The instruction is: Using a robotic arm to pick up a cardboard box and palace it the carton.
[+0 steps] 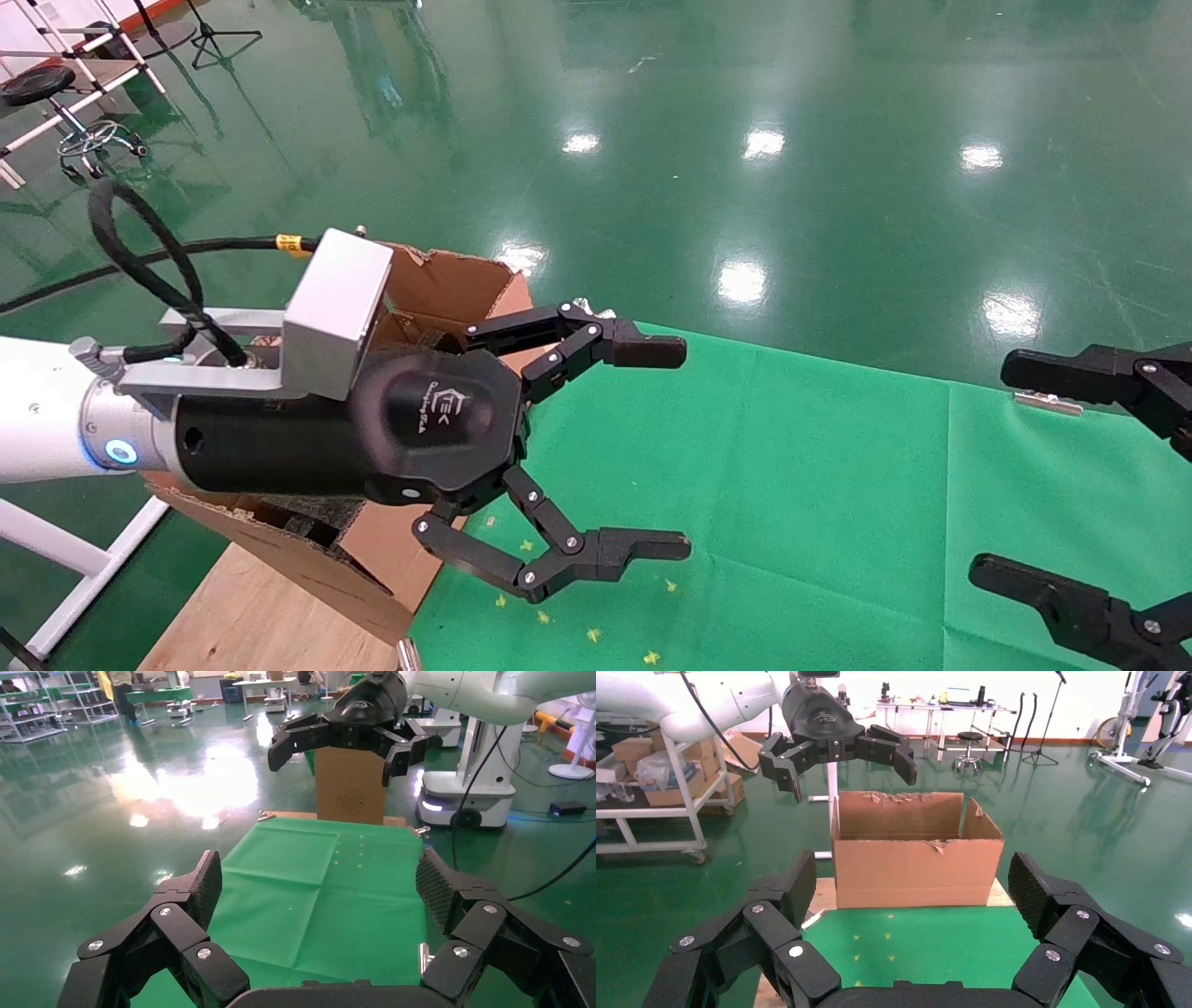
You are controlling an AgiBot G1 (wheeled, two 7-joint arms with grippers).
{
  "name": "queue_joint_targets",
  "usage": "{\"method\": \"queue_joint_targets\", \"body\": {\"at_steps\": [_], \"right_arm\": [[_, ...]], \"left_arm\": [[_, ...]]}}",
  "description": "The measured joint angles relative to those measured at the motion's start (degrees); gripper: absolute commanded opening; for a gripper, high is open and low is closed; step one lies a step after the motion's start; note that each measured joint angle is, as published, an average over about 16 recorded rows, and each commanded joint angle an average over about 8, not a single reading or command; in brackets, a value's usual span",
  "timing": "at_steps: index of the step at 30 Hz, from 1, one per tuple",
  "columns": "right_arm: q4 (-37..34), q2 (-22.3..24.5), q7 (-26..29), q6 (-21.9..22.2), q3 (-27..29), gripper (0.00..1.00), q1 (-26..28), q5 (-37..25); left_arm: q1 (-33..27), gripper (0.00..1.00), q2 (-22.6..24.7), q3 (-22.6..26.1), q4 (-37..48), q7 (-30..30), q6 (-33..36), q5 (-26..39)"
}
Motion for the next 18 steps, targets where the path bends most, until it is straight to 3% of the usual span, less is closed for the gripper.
{"method": "queue_joint_targets", "body": {"at_steps": [18], "right_arm": [[0.00, 0.00, 0.00, 0.00, 0.00, 1.00, 0.00, 0.00]], "left_arm": [[0.00, 1.00, 0.00, 0.00, 0.00, 0.00, 0.00, 0.01]]}}
